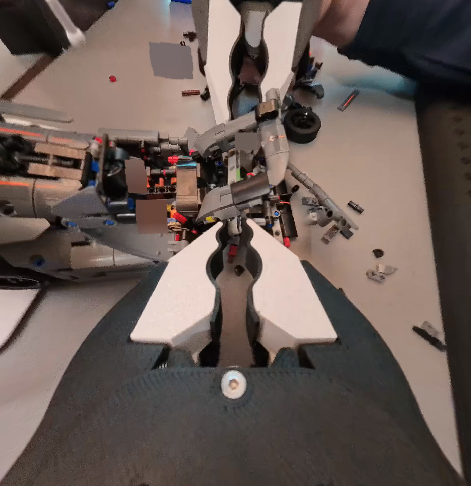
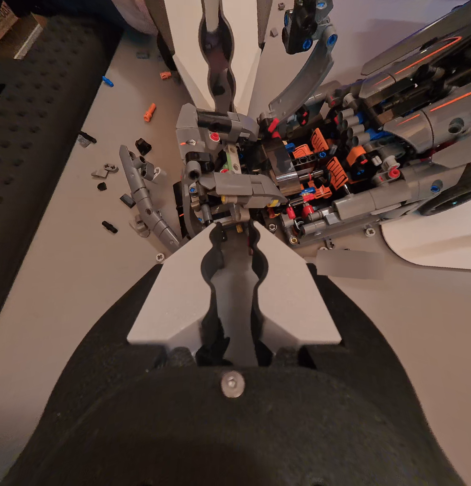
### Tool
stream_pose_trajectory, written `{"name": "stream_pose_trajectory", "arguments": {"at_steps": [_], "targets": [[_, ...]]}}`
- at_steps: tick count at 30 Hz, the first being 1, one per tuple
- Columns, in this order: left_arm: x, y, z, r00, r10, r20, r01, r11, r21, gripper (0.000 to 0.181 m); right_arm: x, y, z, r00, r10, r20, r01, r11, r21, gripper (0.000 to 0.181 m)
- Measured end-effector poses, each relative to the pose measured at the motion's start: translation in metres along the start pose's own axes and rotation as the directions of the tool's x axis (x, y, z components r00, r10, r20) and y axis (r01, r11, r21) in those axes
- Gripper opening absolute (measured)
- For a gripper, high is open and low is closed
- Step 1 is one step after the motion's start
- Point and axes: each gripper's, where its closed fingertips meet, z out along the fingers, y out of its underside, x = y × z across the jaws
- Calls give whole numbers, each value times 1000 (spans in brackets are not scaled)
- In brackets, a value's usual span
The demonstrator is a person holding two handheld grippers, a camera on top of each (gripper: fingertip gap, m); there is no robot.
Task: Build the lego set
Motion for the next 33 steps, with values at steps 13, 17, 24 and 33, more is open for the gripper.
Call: {"name": "stream_pose_trajectory", "arguments": {"at_steps": [13, 17, 24, 33], "targets": [[6, -2, 3, 930, -310, -197, 320, 947, 20, 8, 2, -4, 9, 995, -86, -57, 84, 996, -23, 8], [6, -2, 3, 921, -325, -212, 338, 941, 23, 7, 1, -6, 7, 997, -66, -42, 66, 998, -6, 7], [0, 0, -6, 1000, -3, -28, 3, 1000, 12, 15, 1, -1, 7, 1000, -8, -11, 7, 999, -39, 6], [0, -1, -1, 974, 206, 91, -206, 978, -12, 5, -3, -3, 10, 1000, -18, 10, 19, 999, -35, 6]]}}
